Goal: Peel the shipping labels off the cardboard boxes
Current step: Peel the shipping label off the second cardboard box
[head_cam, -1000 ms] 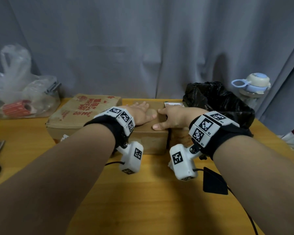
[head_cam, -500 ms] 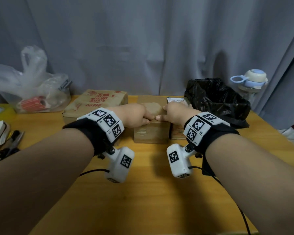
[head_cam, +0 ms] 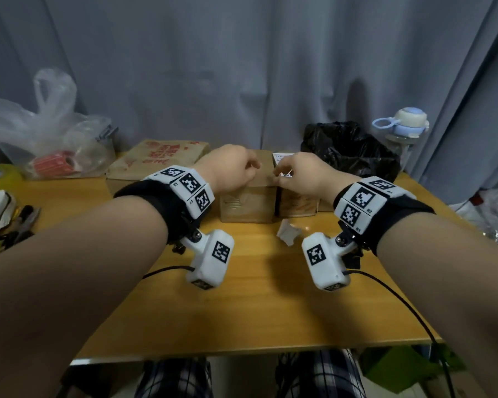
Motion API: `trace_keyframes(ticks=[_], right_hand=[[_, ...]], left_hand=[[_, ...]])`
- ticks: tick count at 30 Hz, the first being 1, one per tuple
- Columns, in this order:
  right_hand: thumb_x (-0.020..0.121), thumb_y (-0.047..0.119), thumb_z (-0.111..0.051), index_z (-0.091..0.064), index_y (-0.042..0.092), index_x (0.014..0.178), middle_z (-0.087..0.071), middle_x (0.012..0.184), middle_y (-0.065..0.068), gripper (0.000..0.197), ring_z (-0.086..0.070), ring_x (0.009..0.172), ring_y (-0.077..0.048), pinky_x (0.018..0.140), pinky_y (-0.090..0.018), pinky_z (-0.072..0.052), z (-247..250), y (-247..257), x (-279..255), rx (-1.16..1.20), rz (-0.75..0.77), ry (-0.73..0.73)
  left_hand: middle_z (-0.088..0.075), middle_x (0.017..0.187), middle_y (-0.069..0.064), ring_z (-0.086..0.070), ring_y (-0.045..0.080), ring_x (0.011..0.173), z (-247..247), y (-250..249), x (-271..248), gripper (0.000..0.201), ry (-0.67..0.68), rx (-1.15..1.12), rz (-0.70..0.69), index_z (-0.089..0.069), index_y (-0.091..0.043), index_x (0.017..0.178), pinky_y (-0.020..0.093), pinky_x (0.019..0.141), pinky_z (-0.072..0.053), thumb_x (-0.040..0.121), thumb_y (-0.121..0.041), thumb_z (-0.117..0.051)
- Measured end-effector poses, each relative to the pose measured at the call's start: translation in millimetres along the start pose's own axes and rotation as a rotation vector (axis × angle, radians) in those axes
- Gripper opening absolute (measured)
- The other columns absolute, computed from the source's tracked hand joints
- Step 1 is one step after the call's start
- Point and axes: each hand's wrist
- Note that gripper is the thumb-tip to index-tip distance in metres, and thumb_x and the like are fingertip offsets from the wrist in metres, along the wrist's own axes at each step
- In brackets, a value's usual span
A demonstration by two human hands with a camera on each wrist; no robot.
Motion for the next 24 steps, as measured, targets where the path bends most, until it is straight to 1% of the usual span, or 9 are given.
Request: trace_keyframes(ticks=[8,10,13,15,16,17,19,21,24], right_hand=[[0.081,0.039,-0.067,-0.063,0.015,0.113,-0.063,0.111,-0.001,0.04,-0.057,0.104,-0.019,0.084,-0.027,-0.046,-26.1,-18.0,-25.9,0.068,-0.115,0.196],[0.08,0.038,-0.069,-0.061,0.017,0.118,-0.062,0.117,-0.001,0.044,-0.057,0.107,-0.019,0.09,-0.03,-0.047,-36.6,-21.3,-29.1,0.066,-0.125,0.248],[0.084,0.027,-0.067,-0.054,0.015,0.129,-0.056,0.129,-0.005,0.048,-0.056,0.113,-0.023,0.091,-0.031,-0.049,-52.0,-20.2,-27.5,0.119,-0.166,0.319],[0.089,0.022,-0.061,-0.056,0.01,0.124,-0.056,0.127,-0.01,0.038,-0.055,0.115,-0.028,0.089,-0.033,-0.046,-58.7,-13.4,-25.1,0.016,-0.189,0.395],[0.089,0.022,-0.06,-0.06,0.01,0.112,-0.058,0.121,-0.011,0.026,-0.057,0.11,-0.029,0.084,-0.033,-0.047,-60.5,-11.7,-22.9,-0.069,-0.156,0.413],[0.088,0.021,-0.061,-0.062,0.013,0.096,-0.062,0.11,-0.01,0.011,-0.06,0.1,-0.028,0.077,-0.032,-0.048,-58.9,-9.9,-22.3,-0.135,-0.105,0.397],[0.087,0.017,-0.061,-0.058,0.015,0.08,-0.059,0.086,-0.002,0.007,-0.056,0.083,-0.022,0.067,-0.029,-0.041,-48.1,-10.8,-20.7,-0.162,-0.003,0.293],[0.086,0.017,-0.059,-0.061,0.012,0.086,-0.054,0.078,0.0,0.004,-0.051,0.078,-0.018,0.066,-0.026,-0.036,-29.0,-15.8,-16.7,-0.079,0.064,0.105],[0.088,0.015,-0.056,-0.06,0.014,0.097,-0.057,0.076,0.0,0.01,-0.055,0.067,-0.017,0.058,-0.027,-0.042,7.2,-25.9,-10.4,0.219,0.053,-0.267]], left_hand=[[-0.065,0.121,0.004,-0.059,0.022,0.109,-23.4,-6.8,-6.3,0.032,-0.072,-0.069,0.027,-0.062,-0.017,0.121,0.035,0.095,-0.047,0.093,-0.025,-0.049],[-0.065,0.121,0.004,-0.06,0.022,0.109,-26.6,-9.8,-6.3,0.032,-0.081,-0.091,0.036,-0.062,-0.015,0.121,0.035,0.096,-0.047,0.093,-0.024,-0.048],[-0.065,0.121,0.004,-0.059,0.022,0.109,-28.9,-16.7,-5.3,0.032,-0.096,-0.091,0.031,-0.063,-0.014,0.12,0.032,0.095,-0.047,0.094,-0.022,-0.047],[-0.065,0.12,0.005,-0.059,0.023,0.109,-30.5,-18.8,-3.7,0.031,-0.1,-0.085,0.015,-0.063,-0.014,0.119,0.033,0.093,-0.047,0.093,-0.02,-0.046],[-0.065,0.119,0.005,-0.059,0.024,0.109,-31.2,-18.7,-1.9,0.031,-0.104,-0.083,0.01,-0.063,-0.014,0.118,0.033,0.093,-0.047,0.093,-0.019,-0.046],[-0.065,0.119,0.006,-0.059,0.025,0.109,-31.7,-17.8,0.7,0.031,-0.11,-0.08,0.006,-0.063,-0.014,0.118,0.033,0.092,-0.047,0.092,-0.019,-0.047],[-0.065,0.118,0.007,-0.059,0.027,0.109,-31.1,-14.3,6.8,0.031,-0.127,-0.076,0.003,-0.064,-0.015,0.117,0.035,0.092,-0.047,0.091,-0.02,-0.047],[-0.065,0.12,0.007,-0.058,0.027,0.11,-29.2,-8.6,12.3,0.031,-0.147,-0.077,0.009,-0.064,-0.015,0.117,0.035,0.094,-0.046,0.091,-0.022,-0.048],[-0.064,0.12,0.008,-0.057,0.026,0.112,-26.3,0.8,19.4,0.031,-0.148,-0.058,0.012,-0.064,-0.015,0.118,0.034,0.095,-0.045,0.092,-0.023,-0.048]])
Point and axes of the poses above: each hand's wrist, its own x-axis towards the middle knuckle, its own z-axis out of the back of the hand, y = z × x
